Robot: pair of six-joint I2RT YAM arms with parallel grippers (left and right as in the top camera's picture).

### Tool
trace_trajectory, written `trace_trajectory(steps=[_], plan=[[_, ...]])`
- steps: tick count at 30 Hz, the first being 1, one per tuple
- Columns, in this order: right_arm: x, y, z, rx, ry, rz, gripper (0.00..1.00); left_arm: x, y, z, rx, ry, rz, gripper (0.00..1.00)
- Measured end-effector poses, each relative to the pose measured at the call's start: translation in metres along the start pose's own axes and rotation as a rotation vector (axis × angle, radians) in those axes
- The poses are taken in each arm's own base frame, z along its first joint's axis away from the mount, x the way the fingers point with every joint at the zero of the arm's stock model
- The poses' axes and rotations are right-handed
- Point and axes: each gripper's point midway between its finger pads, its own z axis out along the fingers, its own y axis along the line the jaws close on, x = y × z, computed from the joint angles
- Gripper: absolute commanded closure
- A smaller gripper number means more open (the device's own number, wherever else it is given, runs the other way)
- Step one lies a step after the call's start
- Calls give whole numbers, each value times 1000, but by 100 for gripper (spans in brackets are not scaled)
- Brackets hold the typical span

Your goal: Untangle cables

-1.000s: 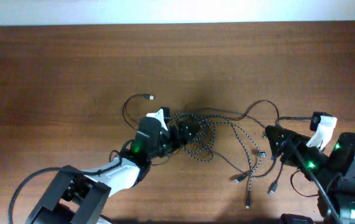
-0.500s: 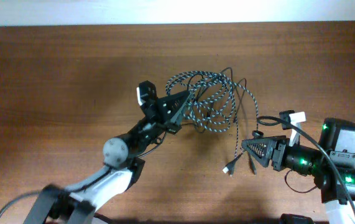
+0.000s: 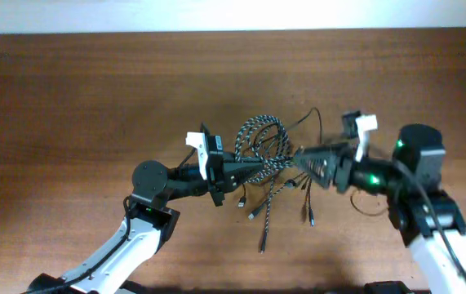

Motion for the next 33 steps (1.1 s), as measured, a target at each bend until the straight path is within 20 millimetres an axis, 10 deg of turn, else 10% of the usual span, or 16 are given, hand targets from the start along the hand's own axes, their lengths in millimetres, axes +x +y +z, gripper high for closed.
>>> trace_trajectory(steps=[3, 9, 17, 19, 21, 24, 27, 30, 33], plan=[[-25, -64, 34, 78, -56, 332, 42, 1, -3, 0, 17, 8, 9, 100], [-28, -28, 43, -188, 51, 390, 29, -5, 17, -4, -85, -29, -1, 100], [-24, -31, 51, -148, 50, 491, 22, -4, 60, -12, -325, -80, -112, 100], [-32, -39, 57, -90, -12, 478, 53, 3, 43, -1, -251, -51, -124, 100], [-37, -48, 58, -50, -54, 488, 60, 7, 25, 9, -172, -27, -121, 100], [-40, -52, 57, -30, -76, 494, 95, 11, 15, 12, -117, -2, -127, 100], [-44, -51, 57, -34, -94, 467, 96, 16, 14, 12, -113, 16, -149, 100], [-83, -68, 13, -1, -257, 350, 96, 60, 39, -1, -230, 162, -278, 100], [-134, -48, -129, 106, -603, 126, 96, 133, 107, -68, -765, 346, -462, 100]])
